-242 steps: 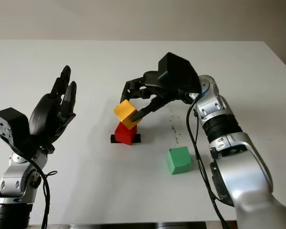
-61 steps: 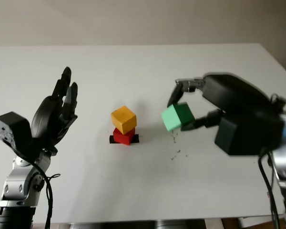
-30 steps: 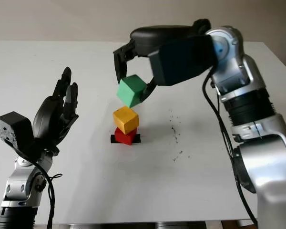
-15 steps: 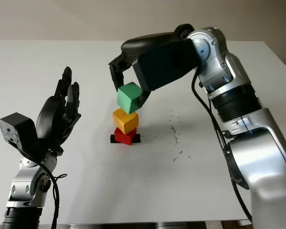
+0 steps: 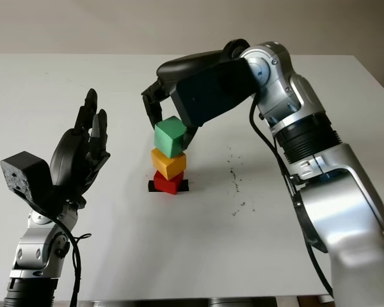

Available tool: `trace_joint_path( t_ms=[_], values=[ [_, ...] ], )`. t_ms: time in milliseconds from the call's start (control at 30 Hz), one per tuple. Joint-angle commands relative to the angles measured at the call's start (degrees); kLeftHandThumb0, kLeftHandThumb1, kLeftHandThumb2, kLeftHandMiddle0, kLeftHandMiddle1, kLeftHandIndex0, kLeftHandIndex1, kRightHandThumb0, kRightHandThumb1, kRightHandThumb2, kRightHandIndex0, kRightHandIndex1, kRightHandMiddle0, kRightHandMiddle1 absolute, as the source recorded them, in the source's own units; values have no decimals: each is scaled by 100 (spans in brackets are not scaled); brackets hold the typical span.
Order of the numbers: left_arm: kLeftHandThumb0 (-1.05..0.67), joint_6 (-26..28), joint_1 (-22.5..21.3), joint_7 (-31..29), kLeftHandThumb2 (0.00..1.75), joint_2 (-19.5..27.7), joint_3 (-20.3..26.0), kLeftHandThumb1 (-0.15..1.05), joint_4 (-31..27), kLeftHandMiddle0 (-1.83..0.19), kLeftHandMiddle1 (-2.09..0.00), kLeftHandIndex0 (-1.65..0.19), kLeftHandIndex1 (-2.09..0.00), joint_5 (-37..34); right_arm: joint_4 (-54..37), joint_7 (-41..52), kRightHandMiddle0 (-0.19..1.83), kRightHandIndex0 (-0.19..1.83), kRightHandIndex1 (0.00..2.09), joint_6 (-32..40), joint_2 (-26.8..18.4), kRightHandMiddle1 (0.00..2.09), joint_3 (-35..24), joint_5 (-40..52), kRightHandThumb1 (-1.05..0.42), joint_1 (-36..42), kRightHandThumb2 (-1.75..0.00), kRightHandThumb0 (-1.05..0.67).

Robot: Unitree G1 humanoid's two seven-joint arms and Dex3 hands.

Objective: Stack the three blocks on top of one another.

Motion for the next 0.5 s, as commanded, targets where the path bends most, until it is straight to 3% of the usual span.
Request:
trace_joint_path(
  t_ms=[0, 467],
  values=[
    [-77, -61, 63, 3, 69, -13, 1, 105, -86, 19, 0, 19, 0, 2, -15, 51, 41, 34, 4, 42, 37, 161, 23, -5, -91, -153, -6, -40],
    [-77, -87, 112, 33, 69, -33, -23, 105, -118, 19, 0, 19, 0, 51, -10, 163, 39, 34, 4, 119, 158, 163, 75, -45, -92, -158, -5, -41]
  ],
)
